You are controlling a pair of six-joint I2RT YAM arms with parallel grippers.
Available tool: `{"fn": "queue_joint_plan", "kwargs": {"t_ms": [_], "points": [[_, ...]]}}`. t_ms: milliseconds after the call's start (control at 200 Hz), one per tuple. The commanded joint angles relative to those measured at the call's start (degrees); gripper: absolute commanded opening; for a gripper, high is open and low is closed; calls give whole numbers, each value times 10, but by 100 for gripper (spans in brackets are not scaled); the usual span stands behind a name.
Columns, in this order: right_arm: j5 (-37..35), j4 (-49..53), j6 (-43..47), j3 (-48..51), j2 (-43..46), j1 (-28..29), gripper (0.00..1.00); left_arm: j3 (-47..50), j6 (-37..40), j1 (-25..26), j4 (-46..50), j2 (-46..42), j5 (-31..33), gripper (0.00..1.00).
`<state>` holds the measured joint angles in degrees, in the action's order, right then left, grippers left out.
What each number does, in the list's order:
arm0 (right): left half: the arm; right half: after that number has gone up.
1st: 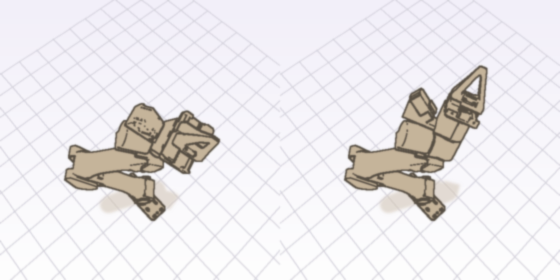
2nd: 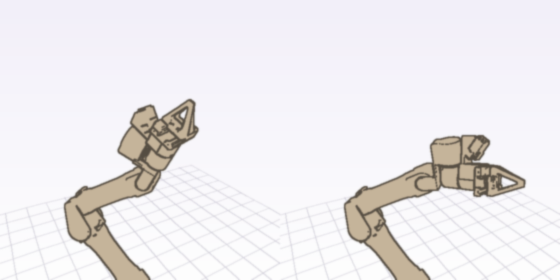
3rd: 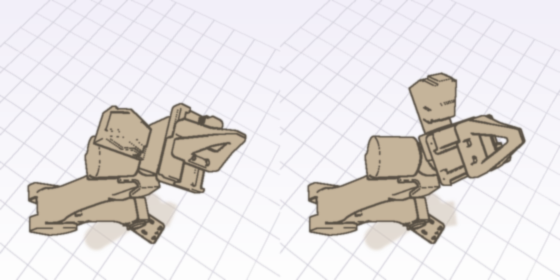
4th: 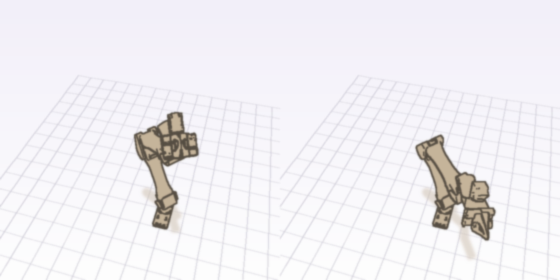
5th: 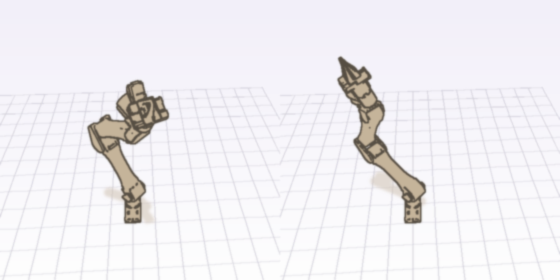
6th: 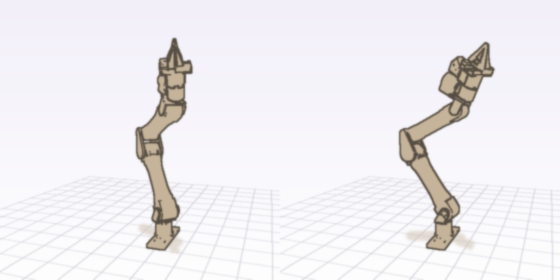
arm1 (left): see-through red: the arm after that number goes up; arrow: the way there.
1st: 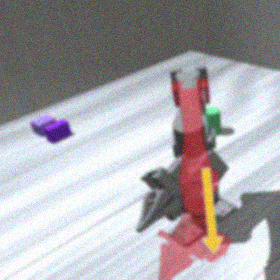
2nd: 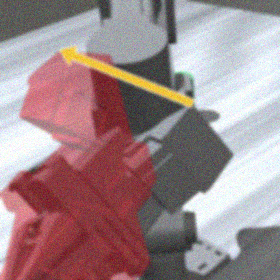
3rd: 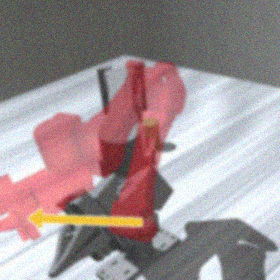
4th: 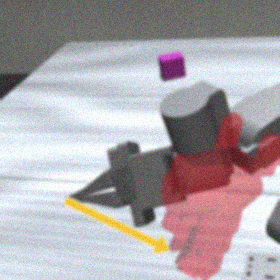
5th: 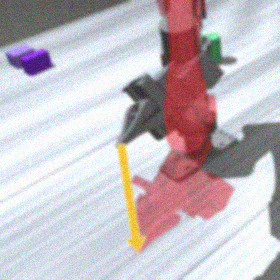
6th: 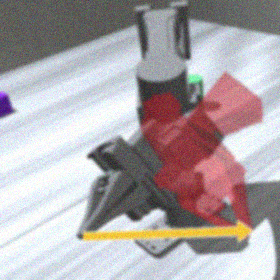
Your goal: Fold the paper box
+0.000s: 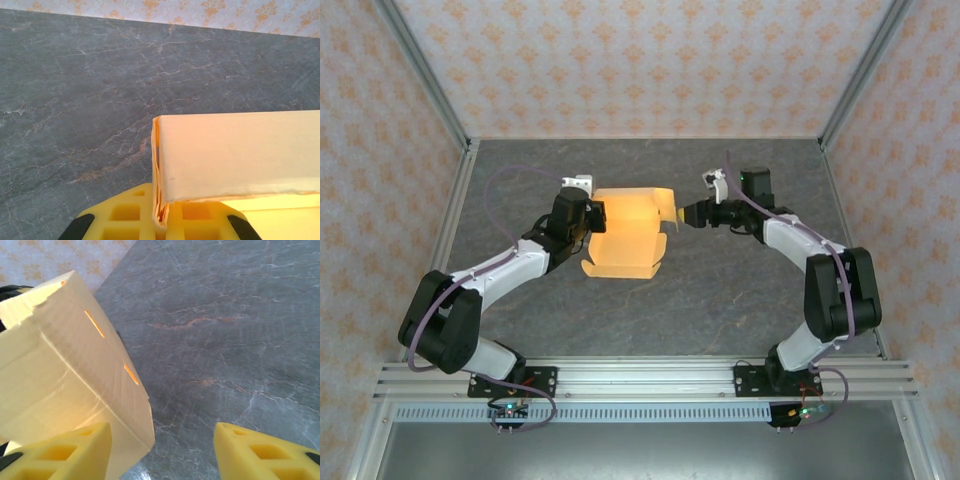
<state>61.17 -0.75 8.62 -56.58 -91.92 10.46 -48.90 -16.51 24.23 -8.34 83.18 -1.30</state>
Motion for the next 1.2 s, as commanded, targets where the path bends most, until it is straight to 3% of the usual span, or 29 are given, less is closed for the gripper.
{"fn": "queue_joint_plan", "kwargs": {"t_ms": [0,520,1191], "points": [[56,-11,9,-29,-15,4,54,-1,-5,-3,3,-8,-8,0],[68,39,42,-53,-19,34,45,-7,-2,-3,9,-6,-11,0],[98,78,77,-72,-27,44,46,-18,0,-2,26,5,-15,0]]}}
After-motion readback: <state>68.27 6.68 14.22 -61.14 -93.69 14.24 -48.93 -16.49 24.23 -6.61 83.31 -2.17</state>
